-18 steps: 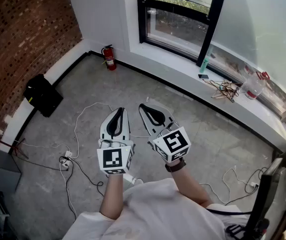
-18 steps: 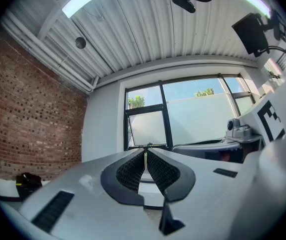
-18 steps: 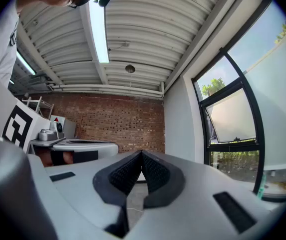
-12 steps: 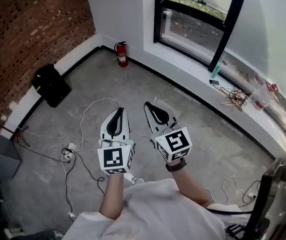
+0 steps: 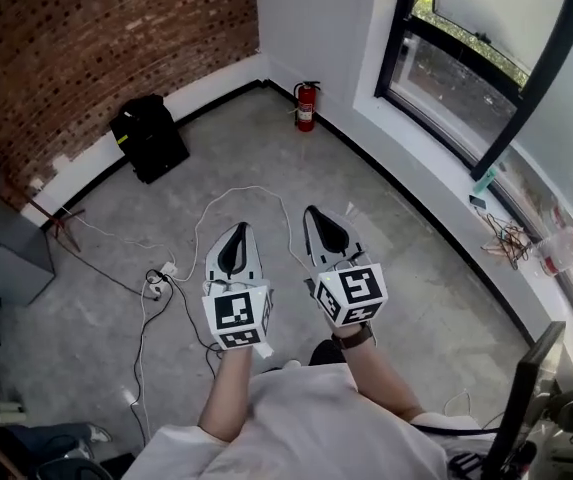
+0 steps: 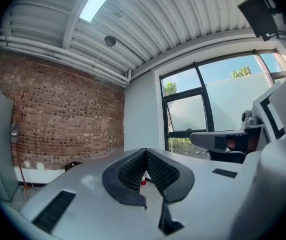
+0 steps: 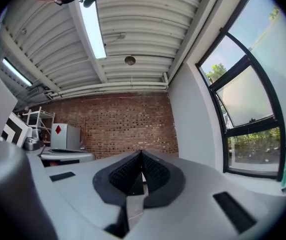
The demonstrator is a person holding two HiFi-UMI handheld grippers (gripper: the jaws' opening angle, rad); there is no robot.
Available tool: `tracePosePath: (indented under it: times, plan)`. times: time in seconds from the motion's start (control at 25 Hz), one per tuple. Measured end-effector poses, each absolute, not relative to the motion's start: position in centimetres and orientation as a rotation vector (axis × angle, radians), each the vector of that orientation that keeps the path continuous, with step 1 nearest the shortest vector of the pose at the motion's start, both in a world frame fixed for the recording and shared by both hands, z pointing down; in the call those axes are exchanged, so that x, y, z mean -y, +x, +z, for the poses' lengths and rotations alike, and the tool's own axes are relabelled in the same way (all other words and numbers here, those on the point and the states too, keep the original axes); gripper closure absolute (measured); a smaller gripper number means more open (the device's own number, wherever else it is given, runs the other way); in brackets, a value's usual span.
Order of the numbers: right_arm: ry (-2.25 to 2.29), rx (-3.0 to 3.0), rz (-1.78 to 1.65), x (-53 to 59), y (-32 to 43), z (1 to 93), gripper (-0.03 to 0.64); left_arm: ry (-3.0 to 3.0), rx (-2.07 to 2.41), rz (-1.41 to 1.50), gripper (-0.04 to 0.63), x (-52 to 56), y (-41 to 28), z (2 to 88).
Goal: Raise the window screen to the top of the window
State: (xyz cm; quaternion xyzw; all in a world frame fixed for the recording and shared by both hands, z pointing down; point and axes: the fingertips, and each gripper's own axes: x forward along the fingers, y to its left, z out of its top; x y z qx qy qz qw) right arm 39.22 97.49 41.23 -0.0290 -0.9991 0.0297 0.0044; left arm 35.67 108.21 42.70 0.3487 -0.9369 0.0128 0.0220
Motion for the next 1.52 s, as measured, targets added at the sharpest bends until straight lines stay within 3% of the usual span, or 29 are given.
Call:
tracePosePath:
  times: [0.28,0.64,1.52]
  plan:
    - [-0.34,3.084,0.002,-97.9,33.5,43.1,0.614,1.114,2.854,-0.069,0.595,-105.6,30.7,44.7]
    - [-0.391,3.155,-0.061,-85.1,24.6,41.4,0.614,1.18,2.873,-0.034,0.595,-91.8,21.7,44.0]
    - [0.6,3.057,0.076,-44.5,19.7,47.8,0.614,1.913,2.375,0.002,0.595,-50.4,11.7,49.1]
